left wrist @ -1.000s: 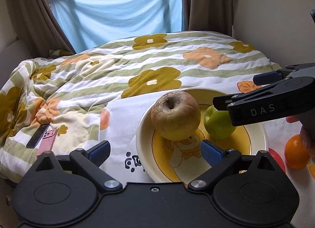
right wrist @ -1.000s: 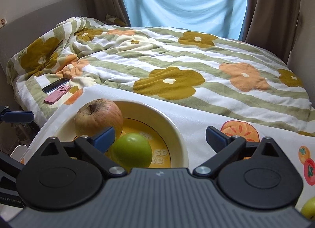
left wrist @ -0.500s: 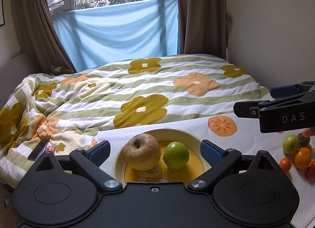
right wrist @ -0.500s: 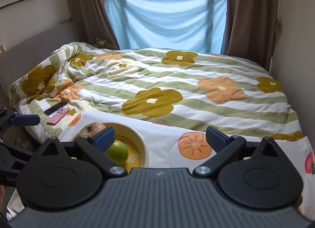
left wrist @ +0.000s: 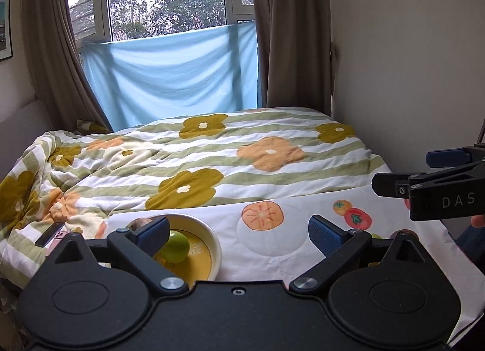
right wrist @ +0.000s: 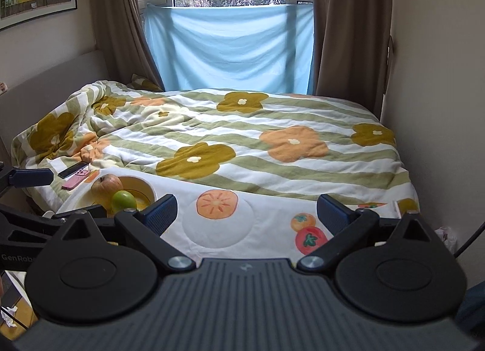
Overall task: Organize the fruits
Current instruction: 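Grasp a large orange with the left tool while the right tool grasps another orange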
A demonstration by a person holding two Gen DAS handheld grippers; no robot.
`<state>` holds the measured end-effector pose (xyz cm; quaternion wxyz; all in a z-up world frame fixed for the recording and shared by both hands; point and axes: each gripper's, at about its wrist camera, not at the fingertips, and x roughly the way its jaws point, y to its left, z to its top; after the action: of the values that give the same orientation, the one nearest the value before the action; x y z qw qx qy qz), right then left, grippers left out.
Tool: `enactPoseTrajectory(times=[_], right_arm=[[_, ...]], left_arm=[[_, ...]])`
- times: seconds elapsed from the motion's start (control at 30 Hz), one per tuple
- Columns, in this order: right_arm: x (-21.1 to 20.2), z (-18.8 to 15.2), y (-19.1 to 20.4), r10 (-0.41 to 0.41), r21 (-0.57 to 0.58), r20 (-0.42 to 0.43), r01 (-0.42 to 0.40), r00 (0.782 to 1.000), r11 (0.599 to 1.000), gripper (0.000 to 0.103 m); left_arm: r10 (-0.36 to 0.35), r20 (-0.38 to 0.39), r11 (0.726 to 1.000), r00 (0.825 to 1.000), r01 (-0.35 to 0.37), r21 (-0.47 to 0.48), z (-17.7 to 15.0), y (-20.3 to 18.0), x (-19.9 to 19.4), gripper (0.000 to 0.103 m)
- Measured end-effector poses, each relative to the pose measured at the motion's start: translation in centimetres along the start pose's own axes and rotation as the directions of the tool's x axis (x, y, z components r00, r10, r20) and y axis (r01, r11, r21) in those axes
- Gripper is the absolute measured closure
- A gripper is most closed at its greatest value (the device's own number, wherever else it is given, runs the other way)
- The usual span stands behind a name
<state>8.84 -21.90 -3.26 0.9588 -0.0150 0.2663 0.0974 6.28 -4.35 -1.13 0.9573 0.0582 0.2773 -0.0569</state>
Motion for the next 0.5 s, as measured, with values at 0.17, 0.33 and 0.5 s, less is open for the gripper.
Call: enactPoseTrajectory(times=[0.17, 0.33, 0.5], right_arm=[[-1.8, -2.2, -2.6, 0.022, -0.008, -0.016, -0.022, 1.0, 1.0, 0.0], [-1.6, -4.7, -4.2, 0.027, 0.004, -0.051, -0.027, 0.998, 1.0, 0.0], [0.1, -8.1, -5.4, 0.002, 0.028, -0.085, 0.0, 0.996, 1.0, 0.0]], left_arm=[[0.013, -0.016, 0.999, 1.0, -0.014, -0.029, -1.6, -2.8, -1.2, 0.003], [0.028, -0.074, 0.999, 0.997, -0.031, -0.037, -3.9, -4.4, 0.0, 0.003], [0.067, -0.101, 0.997, 0.993, -0.072, -0.042, -6.5, -4.5, 2.5, 0.003]])
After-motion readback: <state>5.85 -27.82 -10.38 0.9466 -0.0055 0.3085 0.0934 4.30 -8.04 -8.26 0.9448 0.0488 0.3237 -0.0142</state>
